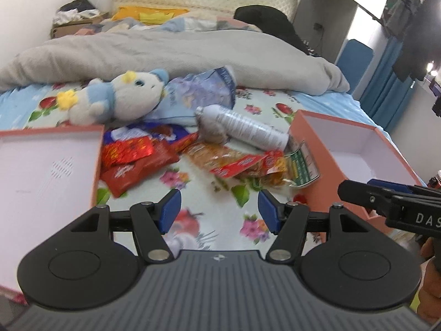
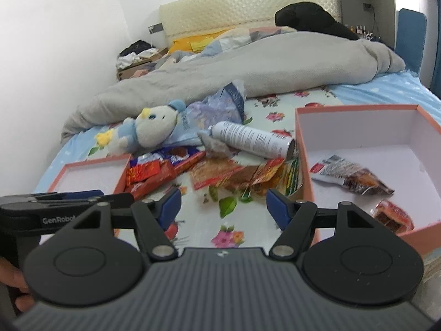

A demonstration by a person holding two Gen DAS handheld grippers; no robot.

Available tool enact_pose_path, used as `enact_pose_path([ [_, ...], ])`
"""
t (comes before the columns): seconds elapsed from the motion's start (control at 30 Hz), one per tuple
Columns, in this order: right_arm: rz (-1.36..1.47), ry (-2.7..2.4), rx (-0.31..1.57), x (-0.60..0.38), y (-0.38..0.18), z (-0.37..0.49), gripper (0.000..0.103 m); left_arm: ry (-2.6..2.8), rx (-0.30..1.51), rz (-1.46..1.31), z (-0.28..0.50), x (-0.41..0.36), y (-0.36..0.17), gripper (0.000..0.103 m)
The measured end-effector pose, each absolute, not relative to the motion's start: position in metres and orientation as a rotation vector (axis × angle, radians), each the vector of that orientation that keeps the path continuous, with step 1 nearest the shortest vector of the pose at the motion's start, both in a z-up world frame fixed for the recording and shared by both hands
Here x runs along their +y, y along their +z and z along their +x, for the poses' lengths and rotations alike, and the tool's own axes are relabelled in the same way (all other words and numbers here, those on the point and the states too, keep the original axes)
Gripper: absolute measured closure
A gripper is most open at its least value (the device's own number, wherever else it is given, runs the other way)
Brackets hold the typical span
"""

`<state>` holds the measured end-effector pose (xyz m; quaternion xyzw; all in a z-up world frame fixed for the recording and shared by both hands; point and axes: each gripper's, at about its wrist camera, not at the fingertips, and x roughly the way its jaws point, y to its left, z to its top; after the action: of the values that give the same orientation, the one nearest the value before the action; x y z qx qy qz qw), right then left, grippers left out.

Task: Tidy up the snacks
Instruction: 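Move both open tools back over the snack pile, then grasp the long red wrapper with left tool while right tool grasps clear orange-snack bag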

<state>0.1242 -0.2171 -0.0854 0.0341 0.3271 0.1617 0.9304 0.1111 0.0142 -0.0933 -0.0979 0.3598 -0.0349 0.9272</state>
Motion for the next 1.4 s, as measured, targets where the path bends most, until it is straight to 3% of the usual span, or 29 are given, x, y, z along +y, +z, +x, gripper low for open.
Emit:
enact_pose_path([
  [0.53,0.02,0.367,0.724,-0.193,-0.097,0.127,0.033,-0.012,0.76,-0.233,0.099,0.043,-0.107,0.036],
  [1.4,-0.038,0.418,0.854,-0.164,-0.139,0.245,0.033,0.024,0.921,-0.111,0.218,0.065,-0.169,0.036],
])
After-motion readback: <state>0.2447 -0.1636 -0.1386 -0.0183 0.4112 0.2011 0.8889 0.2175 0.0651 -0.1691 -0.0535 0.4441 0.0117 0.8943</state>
